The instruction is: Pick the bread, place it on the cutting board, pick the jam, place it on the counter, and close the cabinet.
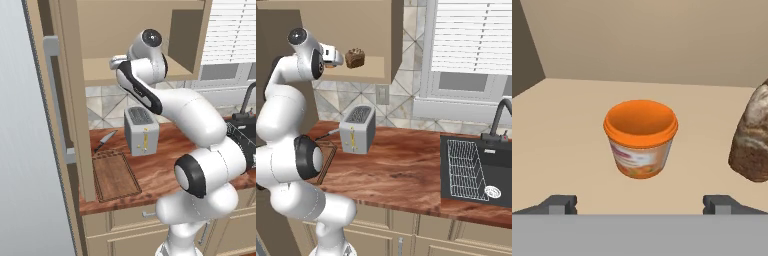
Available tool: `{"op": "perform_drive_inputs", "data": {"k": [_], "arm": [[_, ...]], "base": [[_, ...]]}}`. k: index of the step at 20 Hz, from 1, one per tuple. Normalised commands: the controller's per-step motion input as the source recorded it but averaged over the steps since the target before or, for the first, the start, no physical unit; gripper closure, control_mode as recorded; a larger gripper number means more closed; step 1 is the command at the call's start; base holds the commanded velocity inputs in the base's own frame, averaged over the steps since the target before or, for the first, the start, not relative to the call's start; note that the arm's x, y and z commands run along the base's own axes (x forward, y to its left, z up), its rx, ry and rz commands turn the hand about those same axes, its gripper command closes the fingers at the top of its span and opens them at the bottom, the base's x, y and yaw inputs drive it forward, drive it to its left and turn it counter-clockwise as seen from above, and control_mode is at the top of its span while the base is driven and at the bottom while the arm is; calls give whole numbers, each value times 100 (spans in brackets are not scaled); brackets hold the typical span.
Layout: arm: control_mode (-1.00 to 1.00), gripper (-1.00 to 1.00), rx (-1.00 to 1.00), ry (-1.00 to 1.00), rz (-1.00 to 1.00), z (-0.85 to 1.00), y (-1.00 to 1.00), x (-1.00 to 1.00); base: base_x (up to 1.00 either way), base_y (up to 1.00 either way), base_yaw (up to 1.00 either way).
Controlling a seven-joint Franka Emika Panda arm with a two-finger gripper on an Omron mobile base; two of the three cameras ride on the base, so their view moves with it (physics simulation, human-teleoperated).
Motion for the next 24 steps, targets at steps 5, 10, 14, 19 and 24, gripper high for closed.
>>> {"op": "perform_drive_inputs", "data": {"k": [5,10,14,19,24], "arm": [[-100,-100,0,0,0,0,0,23],[-100,-100,0,-1,0,0,1,25],[-100,-100,0,-1,0,0,4,19],[-100,-100,0,0,0,0,10,13],[-100,-100,0,0,0,0,9,12]], "base": [[0,0,0],[0,0,0],[0,0,0],[0,0,0],[0,0,0]]}}
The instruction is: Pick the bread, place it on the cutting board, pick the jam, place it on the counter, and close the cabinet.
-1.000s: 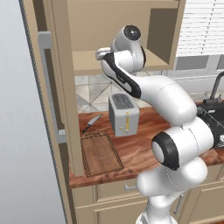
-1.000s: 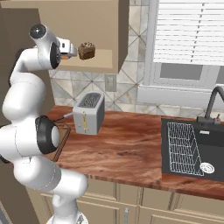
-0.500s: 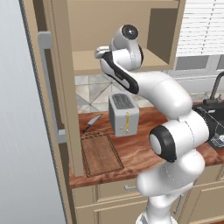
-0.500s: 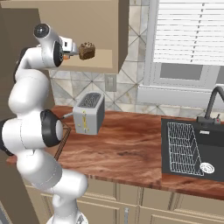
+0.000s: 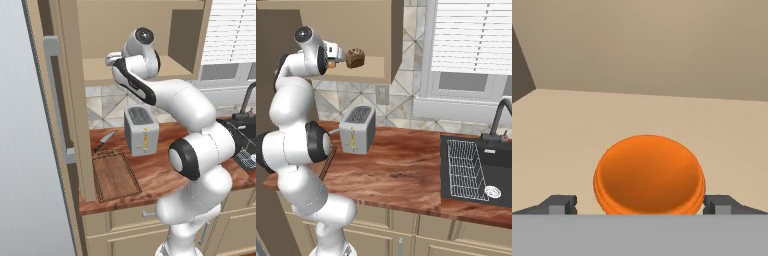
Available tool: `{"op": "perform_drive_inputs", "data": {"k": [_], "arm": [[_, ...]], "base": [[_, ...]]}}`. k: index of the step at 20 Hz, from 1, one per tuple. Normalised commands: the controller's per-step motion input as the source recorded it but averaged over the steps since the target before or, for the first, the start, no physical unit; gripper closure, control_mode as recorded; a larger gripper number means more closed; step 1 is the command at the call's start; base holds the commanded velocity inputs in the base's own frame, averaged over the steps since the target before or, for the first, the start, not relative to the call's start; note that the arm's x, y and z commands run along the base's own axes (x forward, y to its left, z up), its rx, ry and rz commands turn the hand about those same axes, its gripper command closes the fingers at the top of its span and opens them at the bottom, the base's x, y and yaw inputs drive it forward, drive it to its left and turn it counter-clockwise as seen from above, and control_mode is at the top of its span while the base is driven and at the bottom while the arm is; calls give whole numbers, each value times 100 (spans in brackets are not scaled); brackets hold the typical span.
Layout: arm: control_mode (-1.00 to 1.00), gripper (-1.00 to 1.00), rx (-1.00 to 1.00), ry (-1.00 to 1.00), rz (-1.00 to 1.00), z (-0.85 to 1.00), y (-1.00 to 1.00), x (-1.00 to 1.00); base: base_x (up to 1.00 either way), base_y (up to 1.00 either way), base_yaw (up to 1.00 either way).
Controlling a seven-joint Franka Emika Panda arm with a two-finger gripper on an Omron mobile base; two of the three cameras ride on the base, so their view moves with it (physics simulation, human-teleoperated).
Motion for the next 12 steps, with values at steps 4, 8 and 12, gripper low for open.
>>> {"op": "perform_drive_inputs", "data": {"k": [4,8,12], "arm": [[-100,-100,0,0,0,0,4,16],[-100,-100,0,0,0,0,2,10],[-100,-100,0,0,0,0,1,7]], "base": [[0,0,0],[0,0,0],[0,0,0]]}}
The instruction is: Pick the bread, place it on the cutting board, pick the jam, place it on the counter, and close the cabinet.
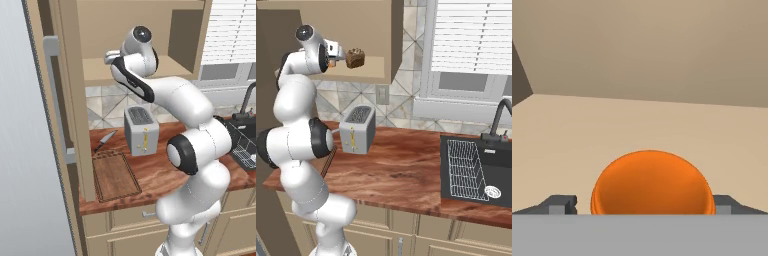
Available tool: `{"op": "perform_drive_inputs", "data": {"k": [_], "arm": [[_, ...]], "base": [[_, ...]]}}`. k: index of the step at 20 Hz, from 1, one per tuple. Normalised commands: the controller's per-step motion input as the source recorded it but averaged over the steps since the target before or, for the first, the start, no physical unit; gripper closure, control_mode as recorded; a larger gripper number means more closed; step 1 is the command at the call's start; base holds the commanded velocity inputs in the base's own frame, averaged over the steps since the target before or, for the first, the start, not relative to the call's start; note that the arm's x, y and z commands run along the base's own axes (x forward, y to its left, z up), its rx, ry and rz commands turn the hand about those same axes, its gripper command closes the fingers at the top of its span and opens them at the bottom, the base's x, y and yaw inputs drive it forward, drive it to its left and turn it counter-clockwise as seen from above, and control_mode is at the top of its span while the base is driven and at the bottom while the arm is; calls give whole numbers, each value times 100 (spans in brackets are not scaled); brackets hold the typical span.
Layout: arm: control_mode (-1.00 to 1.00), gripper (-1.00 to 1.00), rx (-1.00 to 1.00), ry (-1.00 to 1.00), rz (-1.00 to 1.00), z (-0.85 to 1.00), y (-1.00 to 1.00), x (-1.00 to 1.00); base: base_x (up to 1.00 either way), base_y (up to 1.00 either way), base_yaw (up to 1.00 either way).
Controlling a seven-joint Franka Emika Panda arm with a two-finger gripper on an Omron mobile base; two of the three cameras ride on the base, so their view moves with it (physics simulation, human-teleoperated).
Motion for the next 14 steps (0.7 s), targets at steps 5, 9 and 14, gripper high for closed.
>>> {"op": "perform_drive_inputs", "data": {"k": [5,9,14], "arm": [[-100,100,0,0,0,-6,9,1],[-100,100,0,0,0,0,1,0],[-100,100,0,0,1,0,0,0]], "base": [[0,0,0],[0,0,0],[0,0,0]]}}
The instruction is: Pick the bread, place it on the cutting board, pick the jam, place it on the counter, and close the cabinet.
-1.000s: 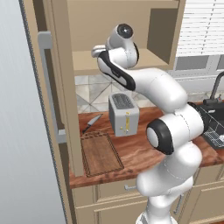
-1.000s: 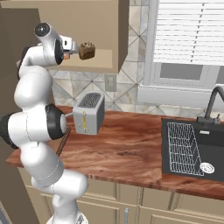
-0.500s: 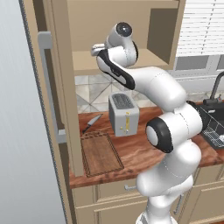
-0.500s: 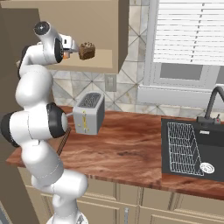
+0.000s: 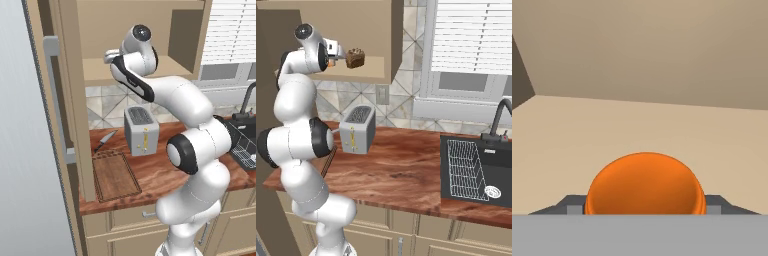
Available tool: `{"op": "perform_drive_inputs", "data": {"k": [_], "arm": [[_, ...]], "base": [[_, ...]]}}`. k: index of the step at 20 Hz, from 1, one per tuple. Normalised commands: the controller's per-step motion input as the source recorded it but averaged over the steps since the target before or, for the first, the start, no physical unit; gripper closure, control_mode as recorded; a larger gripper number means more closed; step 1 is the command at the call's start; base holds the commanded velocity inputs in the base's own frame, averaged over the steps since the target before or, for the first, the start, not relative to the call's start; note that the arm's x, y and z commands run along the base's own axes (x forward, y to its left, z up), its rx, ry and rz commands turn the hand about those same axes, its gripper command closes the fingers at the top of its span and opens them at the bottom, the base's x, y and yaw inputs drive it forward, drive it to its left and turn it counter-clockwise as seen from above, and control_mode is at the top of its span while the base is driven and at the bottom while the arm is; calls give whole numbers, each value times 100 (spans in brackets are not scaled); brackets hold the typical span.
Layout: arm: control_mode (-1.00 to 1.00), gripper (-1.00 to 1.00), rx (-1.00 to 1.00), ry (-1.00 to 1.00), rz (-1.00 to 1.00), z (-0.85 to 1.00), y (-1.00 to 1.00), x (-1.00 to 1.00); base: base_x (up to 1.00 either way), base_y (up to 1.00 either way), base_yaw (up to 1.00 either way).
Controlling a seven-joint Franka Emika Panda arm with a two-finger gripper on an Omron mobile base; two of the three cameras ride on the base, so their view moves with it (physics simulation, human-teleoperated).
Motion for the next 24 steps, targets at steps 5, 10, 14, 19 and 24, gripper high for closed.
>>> {"op": "perform_drive_inputs", "data": {"k": [5,10,14,19,24], "arm": [[-100,100,0,0,0,0,-7,-14],[-100,100,0,0,0,0,-9,-26],[-100,100,0,0,0,0,-21,-34],[-100,100,1,0,0,0,-19,-35],[-100,100,4,0,0,0,-21,-42]], "base": [[0,0,0],[0,0,0],[0,0,0],[0,0,0],[0,0,0]]}}
